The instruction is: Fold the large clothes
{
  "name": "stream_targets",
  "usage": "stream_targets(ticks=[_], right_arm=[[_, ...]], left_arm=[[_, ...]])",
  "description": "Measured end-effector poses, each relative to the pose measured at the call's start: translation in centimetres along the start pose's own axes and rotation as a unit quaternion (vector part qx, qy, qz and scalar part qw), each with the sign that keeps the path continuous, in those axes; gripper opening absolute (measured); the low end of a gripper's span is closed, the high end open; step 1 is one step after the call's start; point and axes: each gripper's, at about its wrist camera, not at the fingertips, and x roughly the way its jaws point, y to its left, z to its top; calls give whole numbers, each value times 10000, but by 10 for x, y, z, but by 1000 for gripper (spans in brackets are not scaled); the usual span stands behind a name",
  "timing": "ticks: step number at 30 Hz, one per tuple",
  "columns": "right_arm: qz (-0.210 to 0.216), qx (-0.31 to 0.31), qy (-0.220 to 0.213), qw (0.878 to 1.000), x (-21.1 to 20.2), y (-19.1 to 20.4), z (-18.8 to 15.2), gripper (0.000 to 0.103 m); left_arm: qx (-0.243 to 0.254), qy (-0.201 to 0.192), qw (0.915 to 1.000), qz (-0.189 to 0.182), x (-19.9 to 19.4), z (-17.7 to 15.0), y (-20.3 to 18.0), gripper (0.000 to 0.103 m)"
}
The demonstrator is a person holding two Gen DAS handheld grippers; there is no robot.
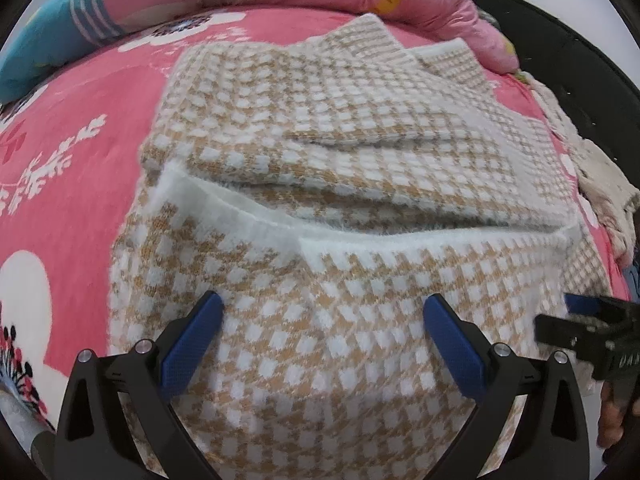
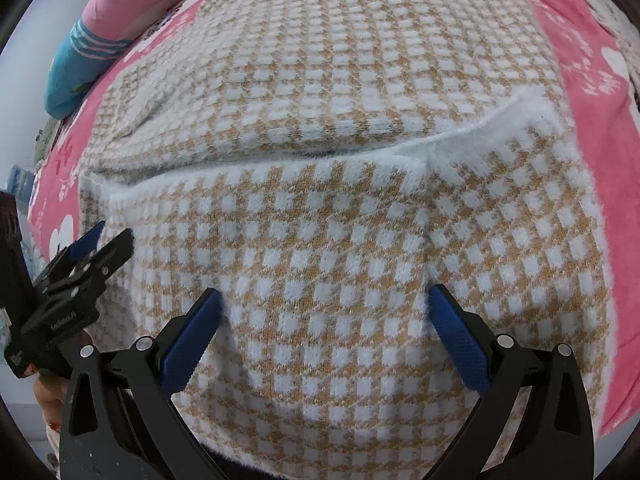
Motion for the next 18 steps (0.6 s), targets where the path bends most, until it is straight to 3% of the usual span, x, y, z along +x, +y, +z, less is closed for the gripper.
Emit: stream_targets(ticks=[7, 18], right_arm=[[95, 45, -68, 9999, 2, 1, -6, 97], [96, 69, -218, 9997, -2, -2, -14, 97]], left_arm=[[-187, 356, 9992, 85, 5, 12, -1, 99], [42, 606, 9981, 80, 9, 20, -3, 99]])
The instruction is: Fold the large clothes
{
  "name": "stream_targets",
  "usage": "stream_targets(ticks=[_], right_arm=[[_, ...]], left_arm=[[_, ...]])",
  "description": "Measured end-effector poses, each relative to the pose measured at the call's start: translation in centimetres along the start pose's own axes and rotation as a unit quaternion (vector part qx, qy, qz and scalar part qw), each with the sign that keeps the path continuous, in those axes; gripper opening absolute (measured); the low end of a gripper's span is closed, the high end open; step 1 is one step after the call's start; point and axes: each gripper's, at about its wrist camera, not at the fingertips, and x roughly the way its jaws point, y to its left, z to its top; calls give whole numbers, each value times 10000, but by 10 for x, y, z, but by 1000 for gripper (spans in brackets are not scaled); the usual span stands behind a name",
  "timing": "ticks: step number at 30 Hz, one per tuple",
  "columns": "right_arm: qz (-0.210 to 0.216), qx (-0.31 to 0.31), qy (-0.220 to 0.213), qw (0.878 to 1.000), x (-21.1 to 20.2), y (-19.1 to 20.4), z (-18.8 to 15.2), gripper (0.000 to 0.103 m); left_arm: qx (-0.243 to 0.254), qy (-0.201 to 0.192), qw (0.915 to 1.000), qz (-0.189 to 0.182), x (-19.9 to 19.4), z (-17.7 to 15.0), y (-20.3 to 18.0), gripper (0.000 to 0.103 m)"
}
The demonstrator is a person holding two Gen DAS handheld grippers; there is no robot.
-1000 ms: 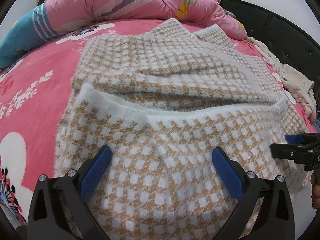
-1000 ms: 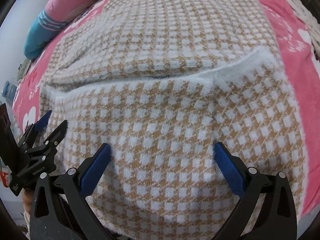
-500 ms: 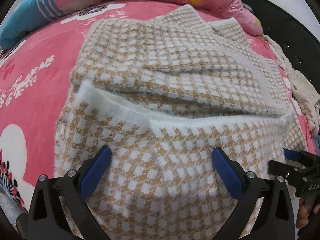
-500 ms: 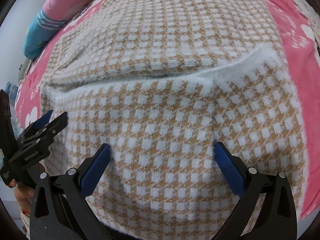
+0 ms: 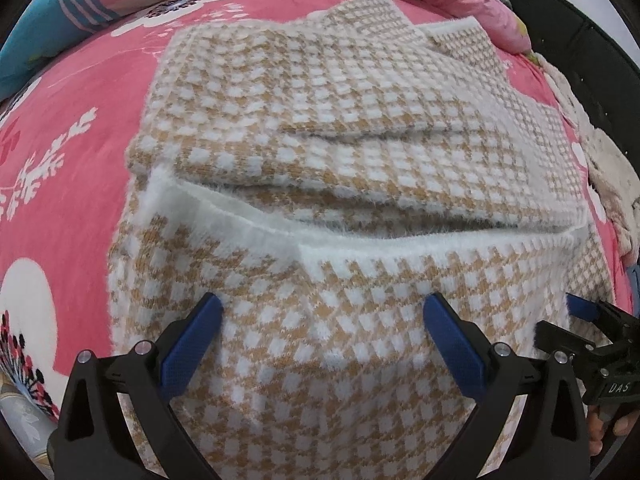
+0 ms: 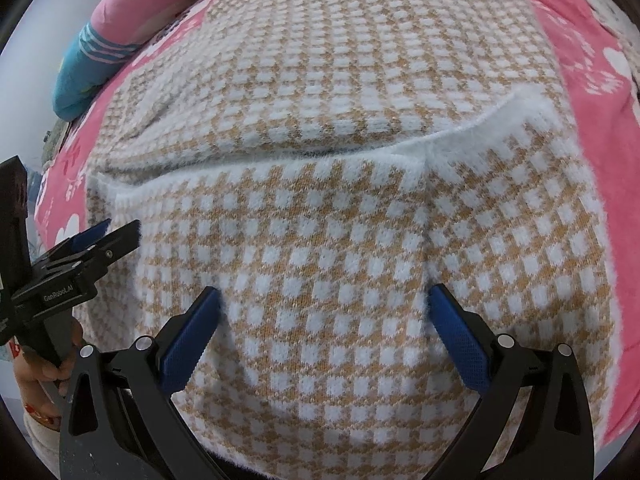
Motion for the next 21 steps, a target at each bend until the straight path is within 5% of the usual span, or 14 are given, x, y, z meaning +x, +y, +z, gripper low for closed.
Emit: stream_targets(ticks=[9, 21], right_arm=[[164, -105, -69, 9998, -4, -3, -13, 97], [233, -424, -246, 9985, -10, -4, -18, 97]], left_arm=[[0, 405, 9992, 54, 8, 16, -7, 99], [513, 324, 9979, -216, 3, 6, -4, 99]])
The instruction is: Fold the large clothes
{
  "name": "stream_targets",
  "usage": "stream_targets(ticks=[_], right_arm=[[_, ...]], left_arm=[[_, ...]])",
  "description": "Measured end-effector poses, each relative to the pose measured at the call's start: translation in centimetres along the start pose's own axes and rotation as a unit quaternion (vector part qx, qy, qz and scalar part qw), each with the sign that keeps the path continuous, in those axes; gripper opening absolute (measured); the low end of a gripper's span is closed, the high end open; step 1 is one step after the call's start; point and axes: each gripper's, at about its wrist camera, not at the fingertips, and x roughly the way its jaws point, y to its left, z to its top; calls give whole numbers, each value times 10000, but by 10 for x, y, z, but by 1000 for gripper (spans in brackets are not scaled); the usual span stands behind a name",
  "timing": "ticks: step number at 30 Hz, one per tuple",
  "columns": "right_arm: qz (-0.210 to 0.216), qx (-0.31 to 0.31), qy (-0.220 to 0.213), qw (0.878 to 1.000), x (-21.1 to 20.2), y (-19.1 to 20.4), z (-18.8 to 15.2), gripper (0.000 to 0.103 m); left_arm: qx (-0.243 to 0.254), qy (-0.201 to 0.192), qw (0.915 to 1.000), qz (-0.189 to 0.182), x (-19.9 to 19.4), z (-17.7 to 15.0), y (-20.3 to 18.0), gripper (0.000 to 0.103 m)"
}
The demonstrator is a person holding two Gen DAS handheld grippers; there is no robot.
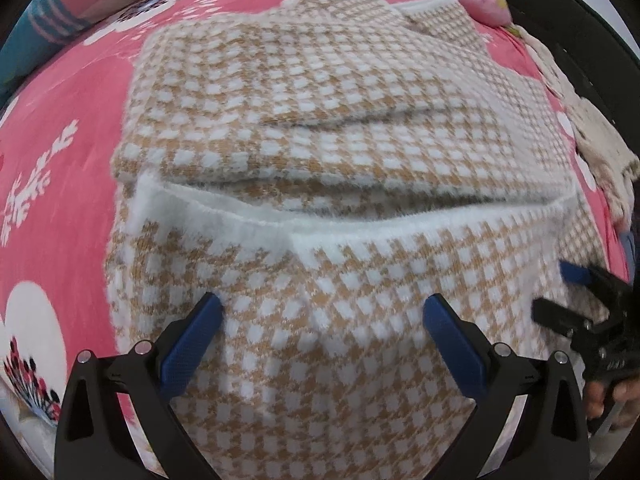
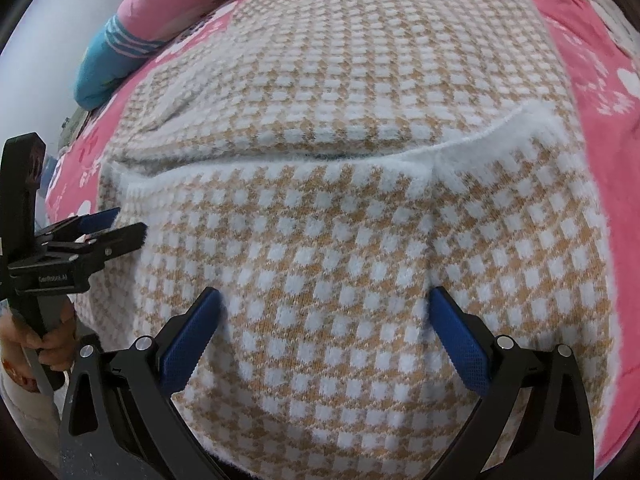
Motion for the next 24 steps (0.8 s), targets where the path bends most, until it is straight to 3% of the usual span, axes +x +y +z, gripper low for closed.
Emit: stream_targets(ticks=[7, 13, 17, 20, 24], right_arm=[[-103, -116, -314, 9994, -11, 8, -14, 97], [-131, -392, -340, 9986, -35, 13, -24, 95], [201, -529, -892, 9944, -88, 7, -22, 95], [422, -678, -1594, 9840, -129, 4, 3, 95], [512, -645, -2176, 9726, -140, -8, 75, 95]], left_arm=[[247, -136, 9994, -212, -5, -7, 5, 99], [634, -894, 9939, 83, -31, -30, -2, 99], [764, -1641, 9835, -22, -73, -32, -3, 99], [729, -2128, 9744, -68, -98, -7, -1, 99], [350, -2449, 9676, -502, -108, 73, 18, 99]])
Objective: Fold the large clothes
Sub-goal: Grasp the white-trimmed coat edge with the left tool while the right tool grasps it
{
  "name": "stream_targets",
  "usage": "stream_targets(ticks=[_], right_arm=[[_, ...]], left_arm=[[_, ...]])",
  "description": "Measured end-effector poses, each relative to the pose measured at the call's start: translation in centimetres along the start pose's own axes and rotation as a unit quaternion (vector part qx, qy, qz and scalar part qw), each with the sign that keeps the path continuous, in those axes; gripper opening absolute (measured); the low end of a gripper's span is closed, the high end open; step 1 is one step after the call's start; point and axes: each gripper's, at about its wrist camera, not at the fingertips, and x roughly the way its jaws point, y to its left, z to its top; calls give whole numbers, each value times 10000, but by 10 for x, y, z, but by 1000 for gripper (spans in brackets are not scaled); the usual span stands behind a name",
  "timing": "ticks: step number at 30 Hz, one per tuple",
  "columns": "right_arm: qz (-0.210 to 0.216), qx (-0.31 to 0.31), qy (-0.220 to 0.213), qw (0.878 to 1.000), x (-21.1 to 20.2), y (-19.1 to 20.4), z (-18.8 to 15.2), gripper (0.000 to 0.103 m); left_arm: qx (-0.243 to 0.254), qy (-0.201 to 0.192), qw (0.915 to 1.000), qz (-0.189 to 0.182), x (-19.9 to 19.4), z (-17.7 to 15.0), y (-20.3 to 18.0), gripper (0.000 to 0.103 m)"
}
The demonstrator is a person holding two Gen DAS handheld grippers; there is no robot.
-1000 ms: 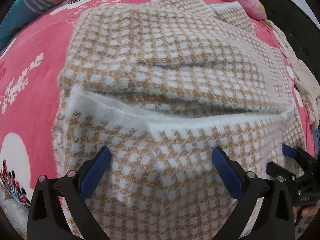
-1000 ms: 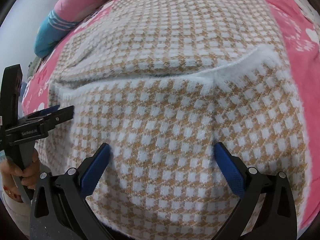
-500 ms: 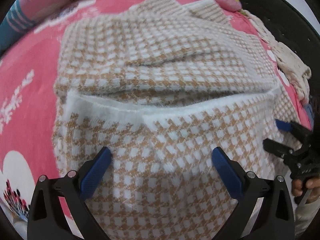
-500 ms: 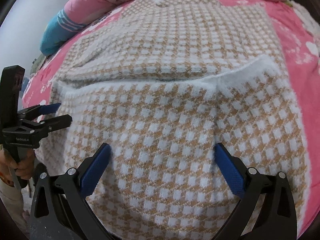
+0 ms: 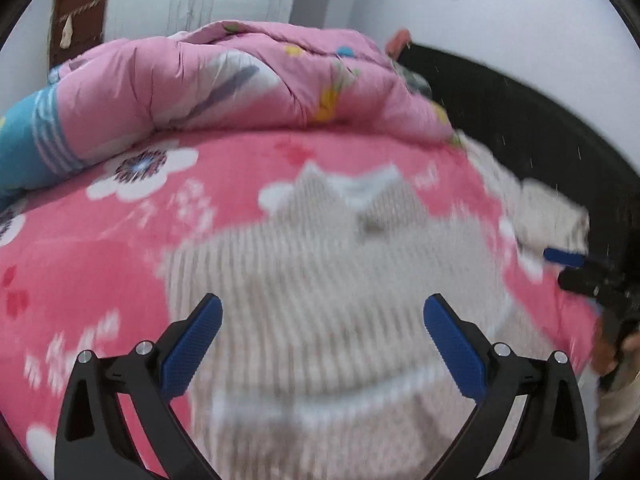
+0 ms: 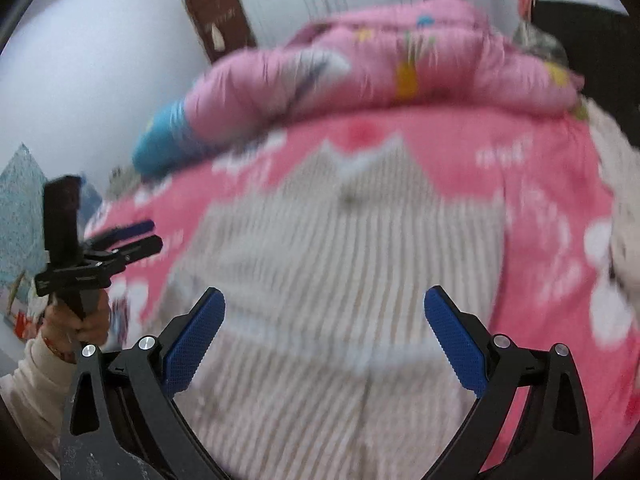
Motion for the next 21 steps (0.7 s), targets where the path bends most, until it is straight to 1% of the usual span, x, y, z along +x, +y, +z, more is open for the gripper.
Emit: stream_targets(ticks=[2, 3, 4, 6, 8, 9, 10, 11, 12, 14, 15, 16, 17, 18, 19, 20, 21], right_arm=[[-43, 153, 12, 9999, 28, -16, 32, 95], [-54, 324, 135, 9994, 53, -28, 53, 95], [-40, 446, 204, 9988, 69, -42, 65, 95], [62, 856, 539, 9949, 118, -68, 97, 95], [72, 1123, 803, 9904, 152, -86, 118, 95], [45, 1267, 944, 9874, 172, -95, 129, 95], [33, 1378, 980, 9856, 181, -100, 132, 95], [48, 1457, 1065, 9836, 193, -105, 136, 95], [29, 1511, 1174, 9815, 205, -111, 140, 95], [10, 1559, 1362, 9783, 221, -118, 137, 91], [-30, 1525, 1486, 9771, 229, -119, 135, 85], [-23, 1492, 1546, 9766, 234, -120, 134, 78], [8, 1441, 1624, 9761, 238, -119, 130, 74], [30, 1404, 1674, 9758, 243, -120, 130, 64], [38, 1340, 1734, 9757, 245, -119, 127, 42], [124, 1323, 1758, 9754, 245, -120, 127, 32], [235, 1304, 1736, 9759, 242, -117, 124, 20]], left_arm=[[-72, 38, 10000, 11, 30, 31, 8, 99], [-98, 192, 9998, -5, 58, 52, 14, 99], [-117, 291, 9995, -17, 82, 67, 8, 99], [-216, 507, 9984, -145, 123, 94, 16, 99], [-430, 613, 9967, -301, 160, 111, 23, 99], [-584, 679, 9953, -356, 187, 121, 25, 99], [-683, 705, 9947, -319, 202, 124, 25, 98], [-767, 732, 9940, -280, 215, 126, 25, 95], [-884, 831, 9924, -200, 236, 126, 27, 90], [-1001, 1093, 9889, 53, 265, 121, 30, 77], [-1039, 1191, 9874, 47, 272, 117, 30, 62], [-1082, 1299, 9856, 40, 281, 113, 31, 54], [-1136, 1337, 9845, 30, 286, 110, 32, 50], [-1141, 1233, 9858, -42, 285, 106, 32, 43], [-1108, 1163, 9869, -135, 282, 105, 32, 31], [-1079, 1124, 9875, -245, 279, 104, 31, 29], [-1064, 1073, 9881, -282, 275, 103, 31, 24]])
